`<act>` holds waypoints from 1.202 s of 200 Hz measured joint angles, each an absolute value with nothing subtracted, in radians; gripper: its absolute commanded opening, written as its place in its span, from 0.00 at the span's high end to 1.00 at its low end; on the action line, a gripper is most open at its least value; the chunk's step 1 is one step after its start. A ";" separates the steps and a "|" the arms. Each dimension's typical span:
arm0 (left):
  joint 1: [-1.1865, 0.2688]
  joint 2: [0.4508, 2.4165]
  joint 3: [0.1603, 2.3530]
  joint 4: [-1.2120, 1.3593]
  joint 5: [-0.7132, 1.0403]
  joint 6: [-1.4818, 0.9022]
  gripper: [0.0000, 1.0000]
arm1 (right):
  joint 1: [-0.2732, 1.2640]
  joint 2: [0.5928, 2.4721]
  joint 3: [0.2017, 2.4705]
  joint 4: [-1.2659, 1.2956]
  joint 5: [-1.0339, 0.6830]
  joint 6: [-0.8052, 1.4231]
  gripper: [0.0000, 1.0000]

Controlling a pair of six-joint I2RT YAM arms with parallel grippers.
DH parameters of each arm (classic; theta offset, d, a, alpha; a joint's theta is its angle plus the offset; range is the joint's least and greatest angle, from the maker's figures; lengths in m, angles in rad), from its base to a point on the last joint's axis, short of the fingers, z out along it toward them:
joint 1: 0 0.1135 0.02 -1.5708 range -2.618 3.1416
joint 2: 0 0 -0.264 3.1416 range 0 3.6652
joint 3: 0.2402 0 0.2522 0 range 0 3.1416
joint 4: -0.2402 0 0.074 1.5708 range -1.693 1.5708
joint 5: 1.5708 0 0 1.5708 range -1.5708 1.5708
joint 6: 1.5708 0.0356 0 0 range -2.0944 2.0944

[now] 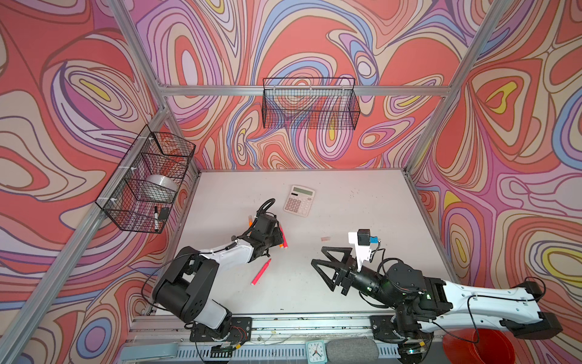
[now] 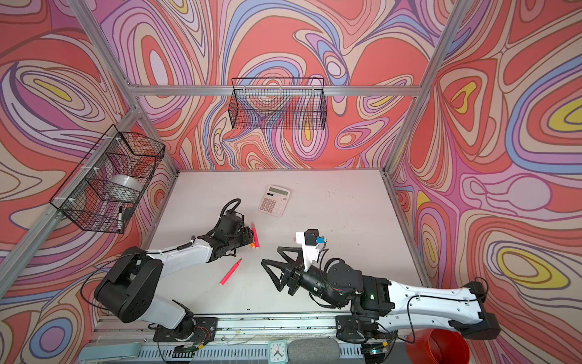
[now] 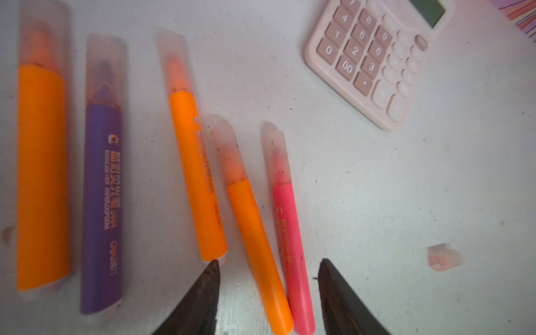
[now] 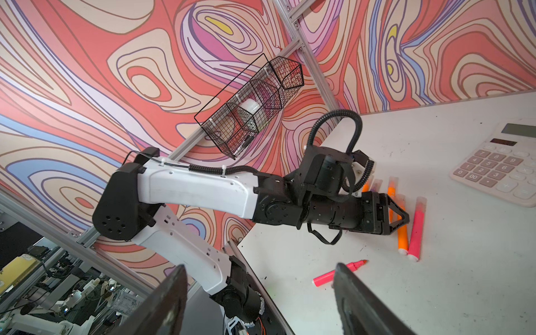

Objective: Insert the pens into the pen caps
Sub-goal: 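Lower the capped orange marker with the left gripper while the right gripper retracts, then lower the left gripper onto the uncapped pink marker and grasp it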

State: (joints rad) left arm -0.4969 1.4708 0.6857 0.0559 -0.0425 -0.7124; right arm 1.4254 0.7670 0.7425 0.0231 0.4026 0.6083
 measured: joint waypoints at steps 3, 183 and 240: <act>-0.497 1.460 0.686 0.049 -0.043 -0.710 0.40 | 1.425 0.768 0.744 0.021 0.403 0.608 0.18; -0.578 0.813 0.300 -0.396 -0.080 -0.772 0.37 | 1.425 0.480 0.520 -0.103 0.588 0.687 0.10; -0.696 0.936 0.319 -0.348 -0.135 -0.775 0.53 | 1.425 0.546 0.506 -0.181 0.633 0.753 0.10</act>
